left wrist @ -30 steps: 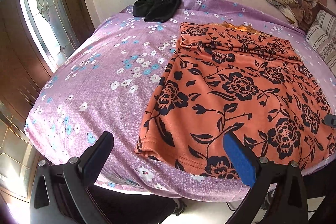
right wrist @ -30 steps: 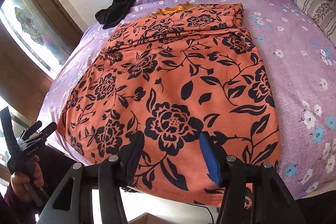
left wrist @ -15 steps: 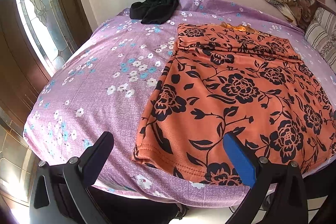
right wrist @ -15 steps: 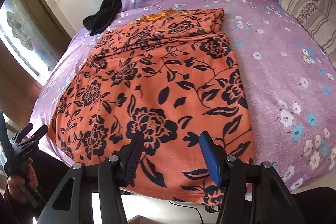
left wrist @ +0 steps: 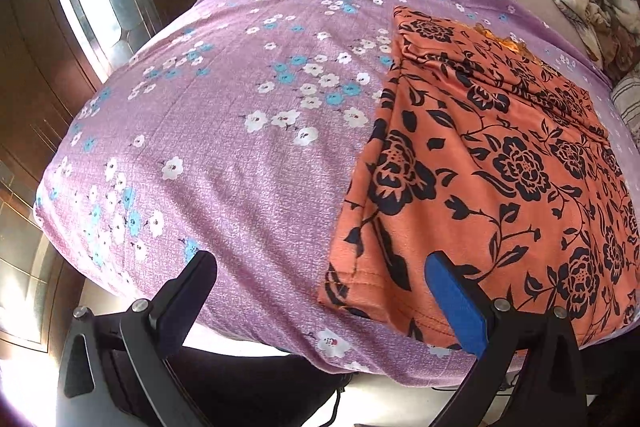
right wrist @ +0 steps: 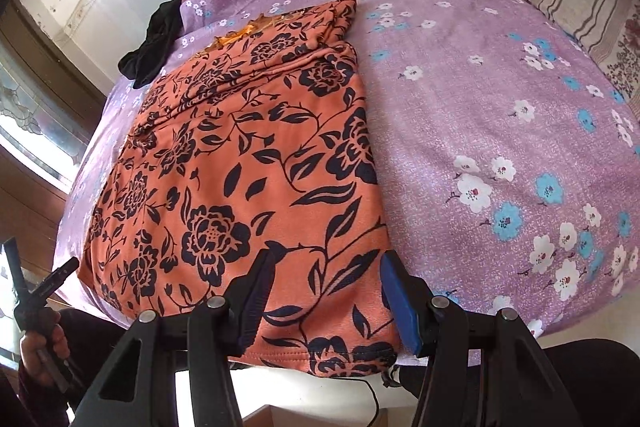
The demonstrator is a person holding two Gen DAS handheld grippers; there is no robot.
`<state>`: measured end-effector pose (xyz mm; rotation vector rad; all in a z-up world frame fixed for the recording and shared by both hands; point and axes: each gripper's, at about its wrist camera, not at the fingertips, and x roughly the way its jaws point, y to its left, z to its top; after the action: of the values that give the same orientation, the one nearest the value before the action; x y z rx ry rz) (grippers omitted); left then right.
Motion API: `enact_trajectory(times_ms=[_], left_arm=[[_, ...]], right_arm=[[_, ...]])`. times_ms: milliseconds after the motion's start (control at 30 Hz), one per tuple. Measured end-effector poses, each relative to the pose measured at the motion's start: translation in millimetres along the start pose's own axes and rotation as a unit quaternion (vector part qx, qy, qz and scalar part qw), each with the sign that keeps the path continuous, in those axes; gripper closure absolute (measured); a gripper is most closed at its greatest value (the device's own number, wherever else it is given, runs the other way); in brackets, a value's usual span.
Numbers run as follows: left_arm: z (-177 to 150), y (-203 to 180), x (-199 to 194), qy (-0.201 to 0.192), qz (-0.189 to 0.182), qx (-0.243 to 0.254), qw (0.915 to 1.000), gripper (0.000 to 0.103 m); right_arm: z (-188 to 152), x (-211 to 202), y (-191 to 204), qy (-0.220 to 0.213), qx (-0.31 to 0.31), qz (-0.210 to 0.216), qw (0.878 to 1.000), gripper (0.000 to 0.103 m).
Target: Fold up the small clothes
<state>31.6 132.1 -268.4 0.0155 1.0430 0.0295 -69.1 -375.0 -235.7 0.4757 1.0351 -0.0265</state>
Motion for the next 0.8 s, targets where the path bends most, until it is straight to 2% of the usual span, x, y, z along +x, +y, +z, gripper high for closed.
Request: enact_trajectory(times_ms=[133,267,300,333,400,433,467,567,600,633,667,767,800], left_arm=[[2.2,8.3,12.9,0.042,-0.015,0.024,0.9987,0.000],[0.9,11.5,20.6,0.054,-0.050,0.032,0.9967,0.002],[0.4,11.7,20.7,0.053,-0.062,0.029,0.9962,0.013],[0.1,10.8,21.1,0.054,-0.078,0.028,0.9951,0.033],[-1.5,6.8,24.9,0.065,-0.107,0.035,0.9915,0.057],[-2.4,4.7,26.3,0.067,-0.112,0.039,0.9907,0.064],[-2.8,2.9,26.1,0.065,-0.113,0.042,0.9906,0.065],[1.4,5.9,24.5,0.066,-0.122,0.035,0.9897,0.064],[2.8,8.1,25.0,0.068,-0.125,0.031,0.9893,0.054],[3.7,9.7,26.0,0.073,-0.127,0.027,0.9889,0.032],[4.1,11.4,26.6,0.075,-0.127,0.023,0.9888,0.024],[4.5,11.5,26.5,0.067,-0.138,0.023,0.9879,0.022],[4.5,9.3,26.0,0.063,-0.146,0.026,0.9870,0.028]], right_arm=[[-3.6,-0.1,-17.1,0.006,0.026,0.005,1.000,0.044],[-7.1,13.4,-29.1,0.029,0.054,0.017,0.998,0.044],[-9.0,18.4,-28.8,0.036,0.055,0.022,0.998,0.044],[-11.7,23.9,-27.6,0.044,0.055,0.021,0.997,0.044],[-16.4,25.3,-18.3,0.034,0.036,0.007,0.999,0.047],[-18.1,25.2,-11.0,0.035,0.017,0.011,0.999,0.061],[-19.8,25.1,-3.1,0.038,-0.001,0.019,0.999,0.070],[-21.4,24.2,10.1,0.034,-0.033,0.004,0.999,0.072],[-20.6,24.4,9.2,0.033,-0.032,0.000,0.999,0.072],[-19.5,25.0,5.9,0.034,-0.024,0.002,0.999,0.072],[-18.3,26.3,1.7,0.038,-0.013,0.002,0.999,0.071],[-16.6,31.9,-3.0,0.049,0.007,0.003,0.999,0.064],[-17.5,32.1,0.9,0.048,-0.003,0.001,0.999,0.064]])
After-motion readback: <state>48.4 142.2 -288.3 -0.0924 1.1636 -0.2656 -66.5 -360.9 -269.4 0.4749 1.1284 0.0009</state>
